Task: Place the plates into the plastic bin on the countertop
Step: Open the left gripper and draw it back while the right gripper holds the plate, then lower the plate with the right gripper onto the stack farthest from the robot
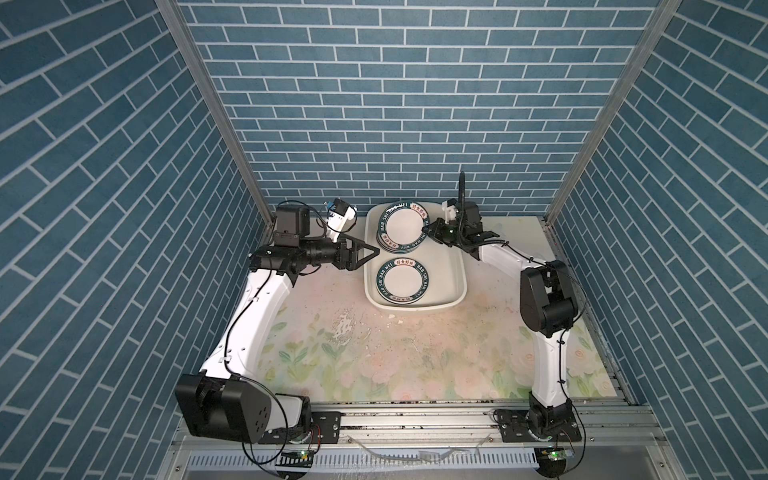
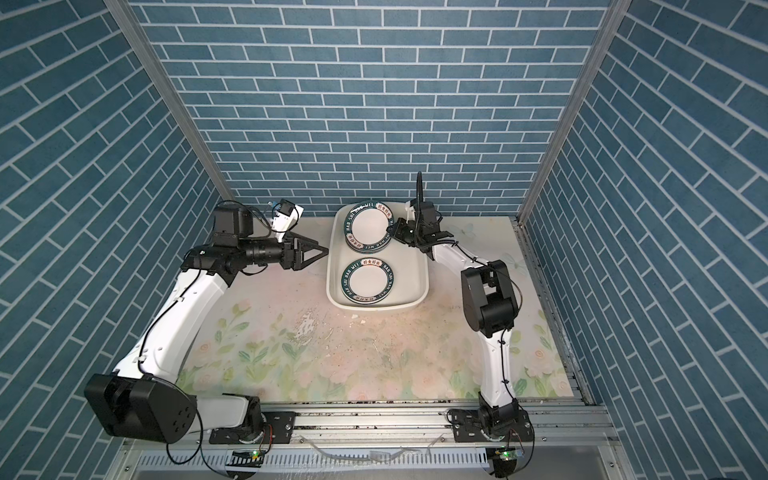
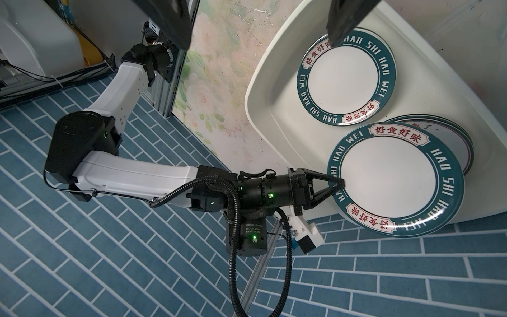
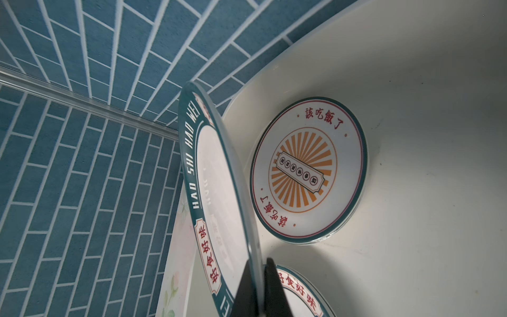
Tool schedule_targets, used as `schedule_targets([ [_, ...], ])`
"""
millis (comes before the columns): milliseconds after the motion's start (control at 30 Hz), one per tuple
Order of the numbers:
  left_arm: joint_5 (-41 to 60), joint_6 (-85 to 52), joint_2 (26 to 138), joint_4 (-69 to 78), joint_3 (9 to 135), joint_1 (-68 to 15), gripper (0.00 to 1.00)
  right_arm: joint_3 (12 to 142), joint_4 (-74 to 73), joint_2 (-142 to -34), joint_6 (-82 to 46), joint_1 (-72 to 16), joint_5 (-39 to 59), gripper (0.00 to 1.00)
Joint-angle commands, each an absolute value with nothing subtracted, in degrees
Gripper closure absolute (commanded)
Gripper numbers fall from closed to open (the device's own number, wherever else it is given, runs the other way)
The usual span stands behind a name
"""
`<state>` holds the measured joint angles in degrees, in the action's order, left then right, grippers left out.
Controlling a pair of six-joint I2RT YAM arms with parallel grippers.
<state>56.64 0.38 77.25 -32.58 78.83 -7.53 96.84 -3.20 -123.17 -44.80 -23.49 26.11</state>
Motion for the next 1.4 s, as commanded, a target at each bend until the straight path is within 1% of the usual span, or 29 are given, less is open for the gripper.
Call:
schedule_targets([
  [0, 57.35, 1.74, 77.4, -33.48, 79.49, -7.91, 0.21, 99.77, -4.75, -125.2, -46.84, -22.94, 25.42, 1.0],
  [333, 58.45, 2.01, 77.64, -33.44, 79.34, -7.91, 0.2, 104.22, -5.0, -131.62, -49.13, -22.57, 25.66, 1.0],
  [700, 58.85, 1.6, 78.15, -33.17, 79.6, -7.96, 0.2, 106.97, -4.58, -134.46, -50.7, -22.08, 25.4, 1.0],
  [933, 58.5, 1.65, 78.07, -33.34, 79.8, -8.0, 0.2, 110.77, -4.21, -137.59, -52.85, -21.4, 27.19, 1.0],
  [1367, 58.45, 1.96, 78.13, -33.75, 79.88, -8.0, 0.2, 111.52, -3.87, -139.39, -53.72, -20.93, 28.92, 1.0],
])
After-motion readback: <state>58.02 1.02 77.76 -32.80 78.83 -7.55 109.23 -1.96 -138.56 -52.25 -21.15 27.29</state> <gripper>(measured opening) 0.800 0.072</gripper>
